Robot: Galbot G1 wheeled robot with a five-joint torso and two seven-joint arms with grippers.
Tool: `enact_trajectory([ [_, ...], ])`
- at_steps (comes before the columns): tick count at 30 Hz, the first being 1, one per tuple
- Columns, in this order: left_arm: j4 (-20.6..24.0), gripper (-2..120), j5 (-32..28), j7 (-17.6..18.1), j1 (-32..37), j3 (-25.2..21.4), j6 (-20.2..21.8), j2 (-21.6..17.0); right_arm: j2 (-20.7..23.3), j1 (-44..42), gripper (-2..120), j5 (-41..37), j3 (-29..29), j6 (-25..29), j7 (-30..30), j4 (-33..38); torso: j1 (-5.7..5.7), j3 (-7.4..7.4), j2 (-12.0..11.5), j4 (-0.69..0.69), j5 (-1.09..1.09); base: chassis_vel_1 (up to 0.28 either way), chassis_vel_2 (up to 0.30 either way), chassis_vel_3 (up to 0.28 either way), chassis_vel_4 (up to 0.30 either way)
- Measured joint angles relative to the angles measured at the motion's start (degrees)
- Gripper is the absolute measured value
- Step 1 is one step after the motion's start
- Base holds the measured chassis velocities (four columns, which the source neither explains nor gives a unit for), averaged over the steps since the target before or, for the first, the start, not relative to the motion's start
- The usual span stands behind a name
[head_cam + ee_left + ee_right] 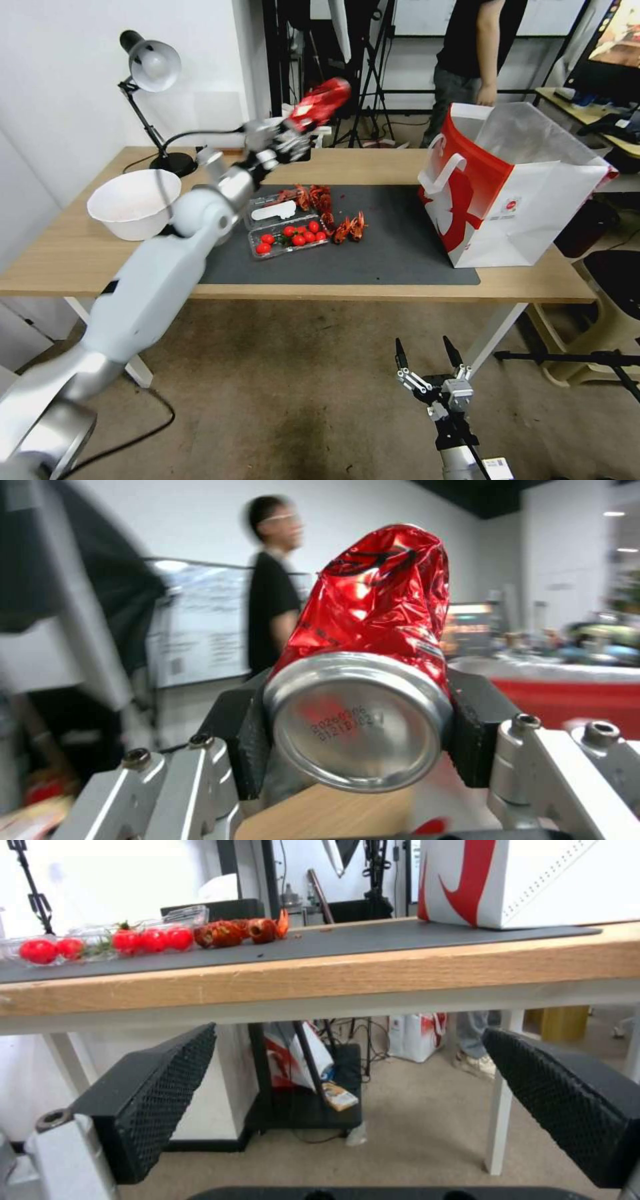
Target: Pick up the trash from the table and place it into the takeout bag.
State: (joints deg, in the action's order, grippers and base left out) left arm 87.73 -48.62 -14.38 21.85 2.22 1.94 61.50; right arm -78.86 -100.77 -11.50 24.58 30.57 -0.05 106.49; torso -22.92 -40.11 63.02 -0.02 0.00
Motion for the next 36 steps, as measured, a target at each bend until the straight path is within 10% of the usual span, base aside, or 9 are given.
enact_trajectory([
  [13, -0.37, 51, -0.19, -0.25, -3.38, 3.59, 0.32, 1.11, -0.06, -0.15, 100, 0.02, 0.2, 0.02, -0.02, 0.14, 0.0, 0.0, 0.0, 0.01, 0.04, 0.0, 0.0, 0.0, 0.0],
  [24, -7.56, 51, 3.3, -0.54, -20.98, 20.39, 3.13, 12.88, -1.14, -0.85, 100, 0.01, 1.78, 0.82, -0.08, 0.56, 0.0, 0.01, 0.0, 0.01, 0.02, 0.0, 0.0, 0.0, 0.0],
  [36, -19.24, 51, 28.58, -0.37, -30.52, 27.25, 2.62, 22.35, -1.39, -0.09, 100, -0.24, 1.76, 0.95, -0.19, -0.42, 0.0, 0.0, 0.0, 0.02, 0.01, 0.0, 0.0, 0.0, 0.0],
])
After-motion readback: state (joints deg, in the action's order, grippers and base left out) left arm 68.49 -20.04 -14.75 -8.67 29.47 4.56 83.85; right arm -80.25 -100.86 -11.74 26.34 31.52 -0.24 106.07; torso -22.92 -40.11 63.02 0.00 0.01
